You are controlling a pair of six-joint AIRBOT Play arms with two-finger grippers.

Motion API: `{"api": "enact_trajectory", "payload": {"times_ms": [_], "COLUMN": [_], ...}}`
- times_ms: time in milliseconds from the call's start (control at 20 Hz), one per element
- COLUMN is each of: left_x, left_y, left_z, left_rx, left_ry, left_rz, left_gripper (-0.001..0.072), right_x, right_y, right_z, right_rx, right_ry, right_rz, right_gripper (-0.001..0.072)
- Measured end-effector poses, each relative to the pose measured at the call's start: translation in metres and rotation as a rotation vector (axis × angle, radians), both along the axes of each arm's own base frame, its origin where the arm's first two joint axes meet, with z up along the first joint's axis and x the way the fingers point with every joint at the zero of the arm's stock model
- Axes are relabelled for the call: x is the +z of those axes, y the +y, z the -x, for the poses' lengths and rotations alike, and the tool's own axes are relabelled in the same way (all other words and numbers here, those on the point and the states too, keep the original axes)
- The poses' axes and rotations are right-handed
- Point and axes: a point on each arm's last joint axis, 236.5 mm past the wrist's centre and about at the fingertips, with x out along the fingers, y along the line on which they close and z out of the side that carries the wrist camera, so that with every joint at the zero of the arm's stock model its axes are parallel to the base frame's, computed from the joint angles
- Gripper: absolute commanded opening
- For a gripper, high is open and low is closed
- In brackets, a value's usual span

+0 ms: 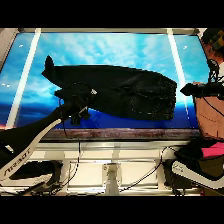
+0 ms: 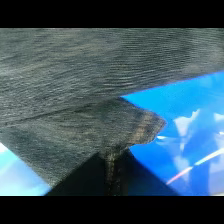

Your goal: Fold the clothes and pants, and hang the long-sleeved shirts on hangers.

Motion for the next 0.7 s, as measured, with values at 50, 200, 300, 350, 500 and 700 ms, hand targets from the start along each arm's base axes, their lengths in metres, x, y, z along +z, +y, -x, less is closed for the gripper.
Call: {"api": "enact_trajectory", "payload": {"times_ms": [50,200,300,350,500,700], "left_x": [0.001,0.009,0.022,0.033,0.076,0.151], "left_y": [0.002,0.004,0.004,0.004,0.010,0.044], "left_z": [-0.002,-0.008,-0.013,-0.015,-0.024,-0.026], "left_rx": [0.003,0.010,0.010,0.012,0.033,0.127], "left_ry": [-0.012,-0.047,-0.085,-0.113,-0.218,-0.388], "left_rz": [-0.007,-0.011,0.001,0.014,0.069,0.150], "left_gripper": [0.0030,0.0031,0.0030,0.0030,0.0030,0.0030], "right_x": [0.000,0.000,0.000,0.000,0.000,0.000], "right_y": [0.000,0.000,0.000,0.000,0.000,0.000], "right_z": [0.000,0.000,0.000,0.000,0.000,0.000], "right_rx": [0.000,0.000,0.000,0.000,0.000,0.000], "right_ry": [0.000,0.000,0.000,0.000,-0.001,0.000], "right_rz": [0.000,0.000,0.000,0.000,0.000,0.001], "right_gripper": [0.0445,0.0446,0.0446,0.0446,0.0446,0.0446]}}
